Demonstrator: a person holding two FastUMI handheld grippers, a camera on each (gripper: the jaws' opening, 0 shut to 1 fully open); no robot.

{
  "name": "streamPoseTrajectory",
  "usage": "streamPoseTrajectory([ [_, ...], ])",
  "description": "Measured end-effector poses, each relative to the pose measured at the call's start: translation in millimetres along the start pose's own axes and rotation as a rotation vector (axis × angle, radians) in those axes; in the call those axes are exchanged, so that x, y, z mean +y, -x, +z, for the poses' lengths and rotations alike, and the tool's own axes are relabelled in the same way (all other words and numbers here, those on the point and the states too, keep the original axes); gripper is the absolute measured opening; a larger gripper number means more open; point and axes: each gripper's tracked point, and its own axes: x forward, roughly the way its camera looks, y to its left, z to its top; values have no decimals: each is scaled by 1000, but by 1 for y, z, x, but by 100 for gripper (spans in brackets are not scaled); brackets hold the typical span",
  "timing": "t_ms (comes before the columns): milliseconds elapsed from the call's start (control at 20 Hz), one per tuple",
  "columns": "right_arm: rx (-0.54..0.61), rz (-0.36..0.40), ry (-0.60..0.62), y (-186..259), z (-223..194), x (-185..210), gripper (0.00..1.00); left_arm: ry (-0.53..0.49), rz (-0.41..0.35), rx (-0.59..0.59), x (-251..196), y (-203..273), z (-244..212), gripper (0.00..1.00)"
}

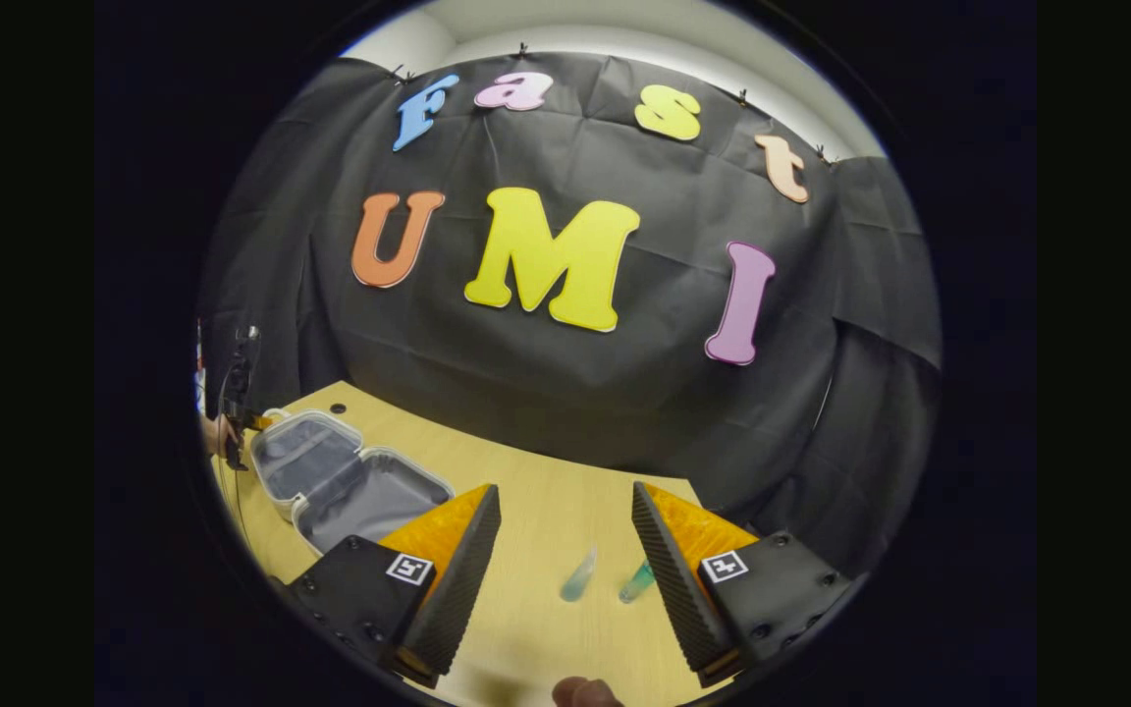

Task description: First open the suitcase, pack the skin care products into it, and then close the suitcase.

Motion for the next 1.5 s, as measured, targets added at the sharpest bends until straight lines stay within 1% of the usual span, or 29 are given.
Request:
streamPoseTrajectory([
  [50, 6, -1, -10, -1, -2, 0, 80, -4, 0, -6, 1, 4, 2, 41],
  [100, 12, 0, -17, -3, -3, 0, 81, -3, -3, -18, 1, 5, 6, 58],
  [150, 16, 1, -19, -5, -5, 0, 80, -3, 0, -28, 1, 9, 10, 66],
  [200, 16, 4, -23, -7, -5, 0, 80, 2, -3, -47, -2, 16, 17, 65],
  [250, 14, 8, -27, -7, -6, 1, 81, 9, -7, -60, -7, 25, 22, 72],
  [300, 11, 15, -30, -7, -7, 1, 81, 13, -6, -77, -11, 34, 26, 92],
  [400, -6, 34, -37, -5, -5, 4, 81, -1, 18, -102, -18, 56, 33, 92],
  [500, -21, 56, -52, -2, -7, 4, 80, -23, 18, -140, -39, 84, 44, 92],
  [650, -18, 98, -59, -5, -11, 3, 81, -86, 13, -212, -77, 124, 66, 92],
  [750, -30, 107, -89, -7, -8, -10, 80, -124, -1, -261, -112, 154, 79, 92],
  [800, -39, 114, -110, -8, -8, -20, 80, -138, -15, -296, -138, 174, 87, 94],
  [850, -51, 114, -123, -9, -8, -31, 81, -143, -31, -337, -171, 198, 95, 94],
  [1000, -61, 106, -158, -6, -16, -63, 80, -150, -61, -408, -233, 234, 104, 94],
  [1100, -61, 89, -179, -4, -25, -89, 80, -148, -103, -430, -280, 253, 100, 94],
  [1250, -64, 57, -182, -2, -40, -132, 80, -175, -118, -442, -332, 272, 82, 95],
  [1300, -53, 46, -186, -2, -49, -149, 80, -175, -151, -440, -359, 280, 70, 95],
  [1400, -31, 38, -193, -3, -62, -167, 80, -174, -206, -432, -404, 287, 49, 95],
  [1500, -8, 27, -196, -3, -76, -182, 81, -169, -298, -398, -450, 291, 19, 95],
])
